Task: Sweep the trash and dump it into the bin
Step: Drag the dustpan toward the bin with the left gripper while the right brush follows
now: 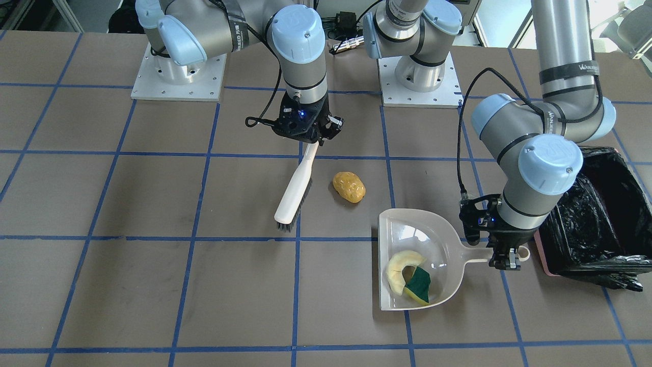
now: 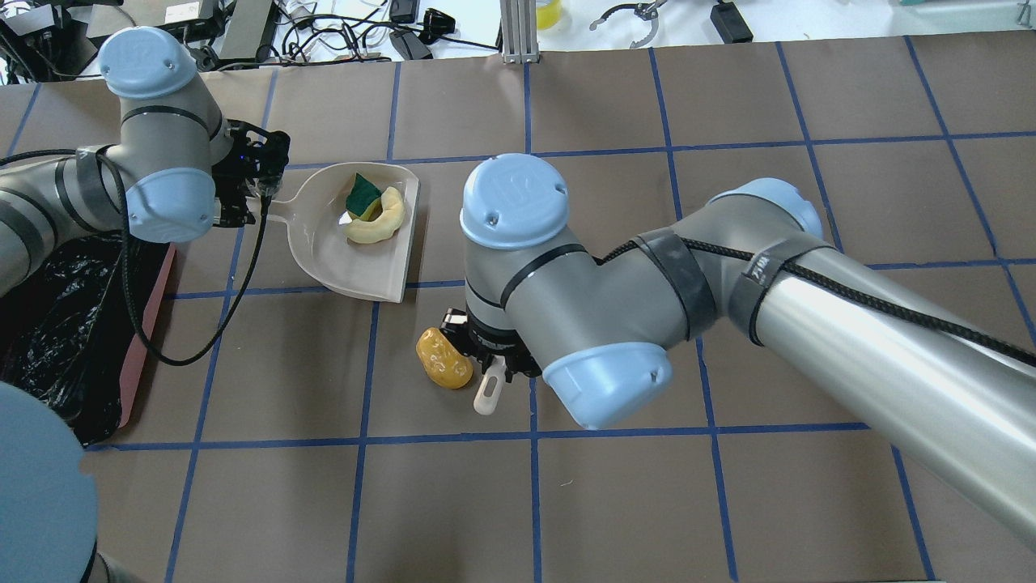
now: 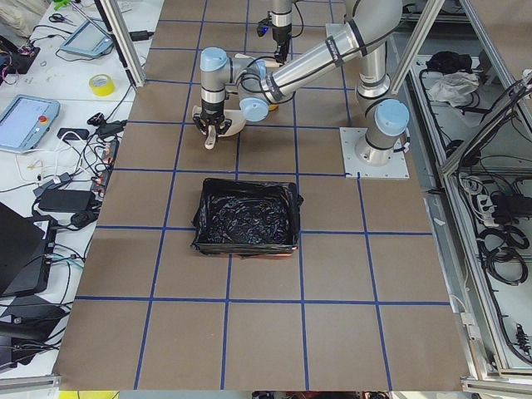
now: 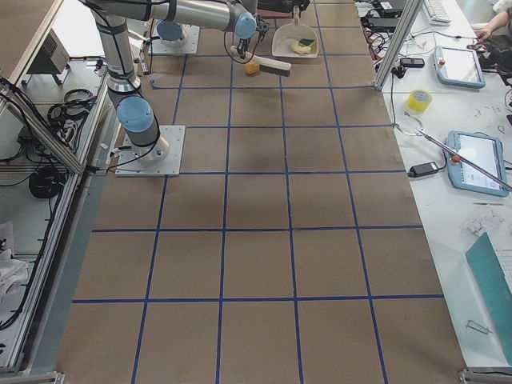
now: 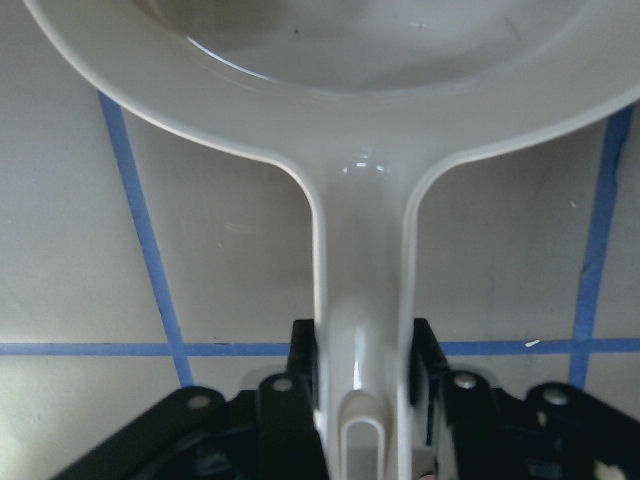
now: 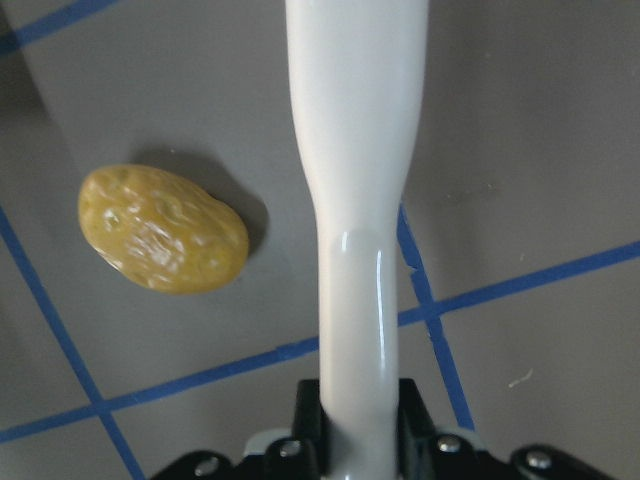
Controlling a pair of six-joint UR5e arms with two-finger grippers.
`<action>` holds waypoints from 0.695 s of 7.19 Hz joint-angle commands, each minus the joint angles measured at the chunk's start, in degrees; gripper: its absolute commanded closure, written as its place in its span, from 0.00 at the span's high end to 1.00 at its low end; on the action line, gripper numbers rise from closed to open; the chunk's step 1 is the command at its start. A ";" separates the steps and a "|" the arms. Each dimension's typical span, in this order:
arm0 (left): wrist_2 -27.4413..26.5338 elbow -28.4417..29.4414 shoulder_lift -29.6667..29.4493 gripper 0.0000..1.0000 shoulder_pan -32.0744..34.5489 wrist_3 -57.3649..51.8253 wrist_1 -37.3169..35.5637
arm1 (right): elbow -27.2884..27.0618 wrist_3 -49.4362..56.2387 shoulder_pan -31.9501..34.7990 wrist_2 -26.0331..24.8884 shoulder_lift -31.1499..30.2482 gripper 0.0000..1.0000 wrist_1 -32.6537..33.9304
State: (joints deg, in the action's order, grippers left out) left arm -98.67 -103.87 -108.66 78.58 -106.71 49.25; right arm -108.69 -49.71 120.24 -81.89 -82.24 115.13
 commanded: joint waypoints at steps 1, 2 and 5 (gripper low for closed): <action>-0.20 -12.44 8.86 0.00 -1.14 -0.25 -1.43 | -5.47 -1.87 4.53 -1.34 -2.75 0.00 0.45; -0.38 -16.06 11.77 0.00 -1.76 -0.42 -2.14 | -5.74 -6.67 7.00 -1.00 -2.67 0.00 0.71; -3.11 -21.90 14.88 0.00 -1.68 0.63 -2.23 | -5.66 -7.95 9.75 -0.73 1.45 0.00 6.49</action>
State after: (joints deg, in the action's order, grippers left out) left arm -101.40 -124.26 -94.42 76.75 -106.63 47.13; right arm -114.38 -57.45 129.26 -82.67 -82.93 118.96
